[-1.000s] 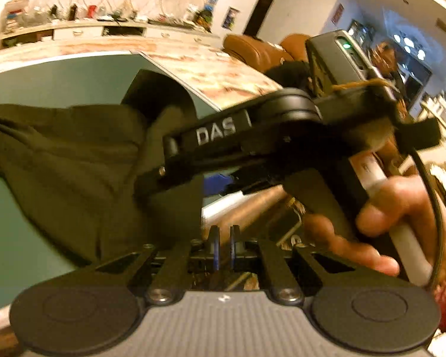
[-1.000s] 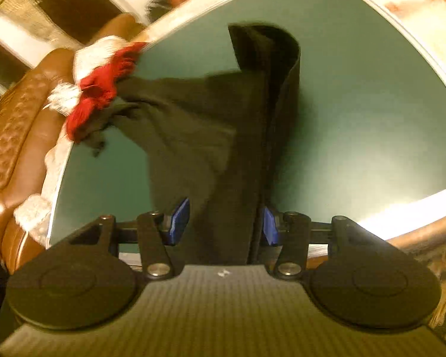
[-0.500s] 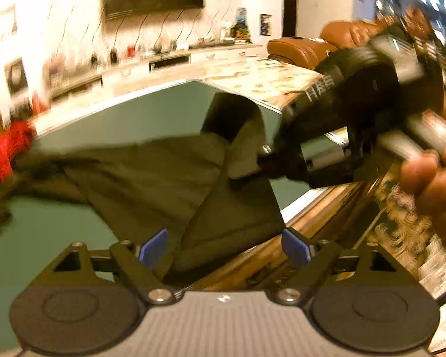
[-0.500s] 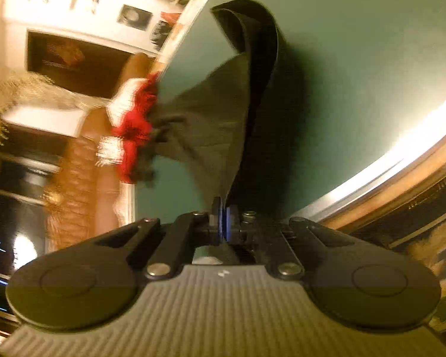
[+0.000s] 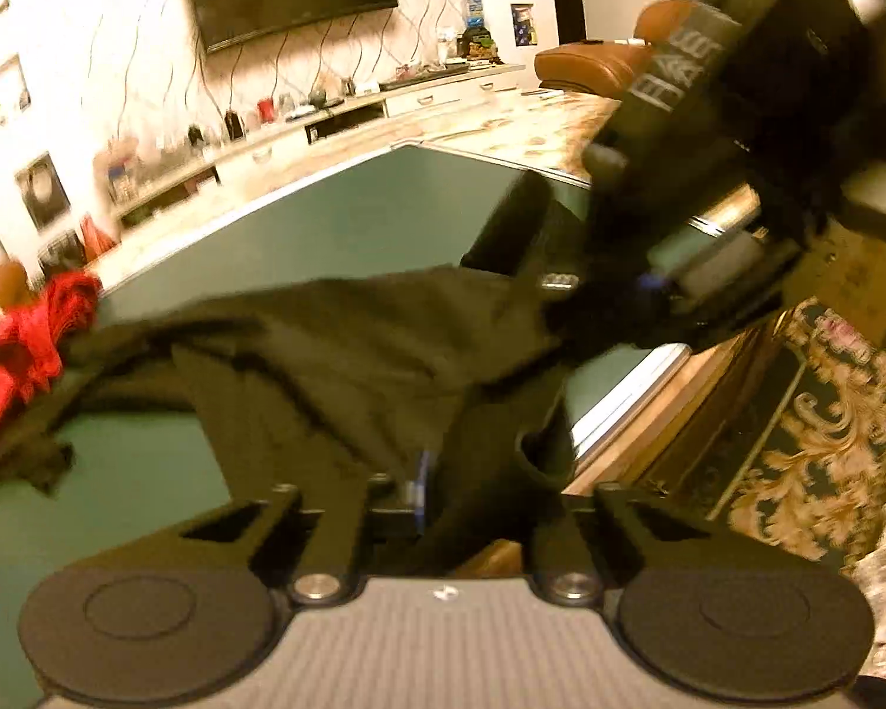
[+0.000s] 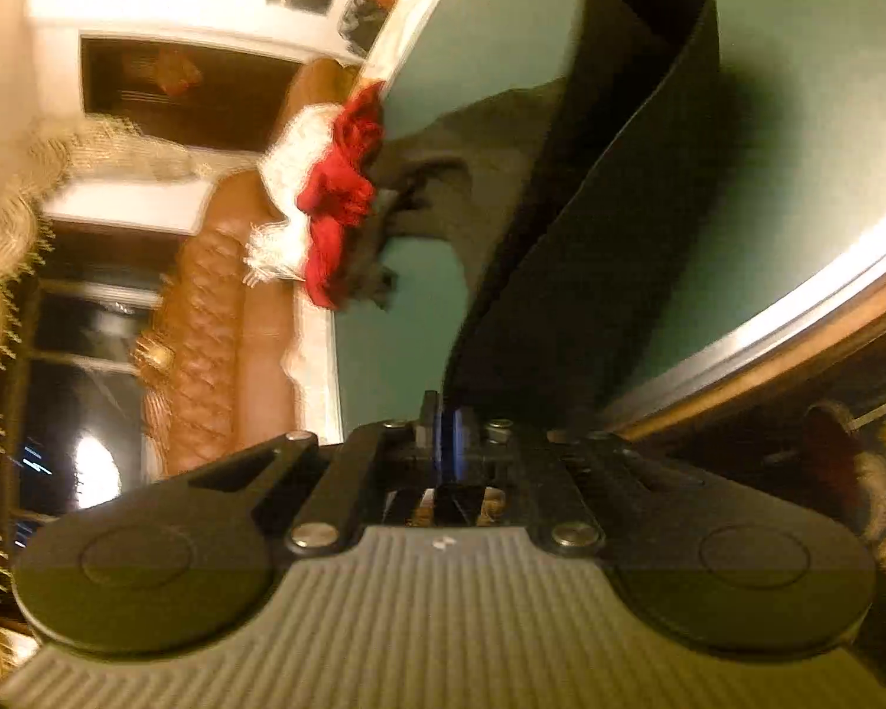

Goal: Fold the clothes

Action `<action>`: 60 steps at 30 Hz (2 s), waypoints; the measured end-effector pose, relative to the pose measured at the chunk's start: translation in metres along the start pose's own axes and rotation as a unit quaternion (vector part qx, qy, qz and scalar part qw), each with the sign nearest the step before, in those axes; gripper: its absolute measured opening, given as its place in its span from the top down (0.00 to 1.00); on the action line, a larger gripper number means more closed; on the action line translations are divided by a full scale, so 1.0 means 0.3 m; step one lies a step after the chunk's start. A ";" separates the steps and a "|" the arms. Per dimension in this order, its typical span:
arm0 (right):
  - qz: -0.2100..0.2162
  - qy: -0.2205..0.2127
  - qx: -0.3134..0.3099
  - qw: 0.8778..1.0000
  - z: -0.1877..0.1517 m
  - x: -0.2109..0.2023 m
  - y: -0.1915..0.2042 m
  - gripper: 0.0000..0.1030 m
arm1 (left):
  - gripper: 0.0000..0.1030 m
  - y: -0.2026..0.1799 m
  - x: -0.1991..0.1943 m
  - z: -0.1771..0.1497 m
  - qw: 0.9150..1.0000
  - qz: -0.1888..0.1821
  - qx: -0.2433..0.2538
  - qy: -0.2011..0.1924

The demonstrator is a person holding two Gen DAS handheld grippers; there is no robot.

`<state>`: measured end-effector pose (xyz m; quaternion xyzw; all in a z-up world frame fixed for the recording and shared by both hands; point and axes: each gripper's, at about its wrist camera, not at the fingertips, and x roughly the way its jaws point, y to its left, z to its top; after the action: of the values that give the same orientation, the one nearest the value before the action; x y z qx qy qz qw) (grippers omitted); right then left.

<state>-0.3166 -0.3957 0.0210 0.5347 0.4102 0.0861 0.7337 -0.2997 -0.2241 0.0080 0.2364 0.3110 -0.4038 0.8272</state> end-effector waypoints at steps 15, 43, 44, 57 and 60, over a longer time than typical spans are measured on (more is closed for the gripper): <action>-0.175 -0.087 -0.057 0.979 0.063 -0.179 -0.093 0.40 | 0.93 0.304 -0.153 -0.159 0.994 0.008 -0.113 0.003; -0.303 -0.009 -0.727 0.616 -0.442 0.305 0.172 0.38 | 0.94 0.649 -0.134 -0.025 0.971 -0.025 -0.236 -0.015; -0.311 -0.009 -0.726 0.613 -0.430 0.317 0.163 0.38 | 0.94 0.655 -0.138 -0.029 0.970 -0.027 -0.241 -0.015; -0.328 -0.103 -0.684 0.644 -0.334 0.160 0.332 0.97 | 0.96 0.654 -0.329 0.078 0.973 -0.022 -0.227 -0.043; -0.309 -0.171 -0.648 0.674 -0.271 0.012 0.507 0.97 | 0.96 0.681 -0.454 0.240 0.974 -0.028 -0.211 -0.077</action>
<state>-0.3232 -0.2728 0.1418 -0.2270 0.2602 0.0061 0.9385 -0.1753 -0.0845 0.1828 0.0163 0.3312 -0.3686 0.8684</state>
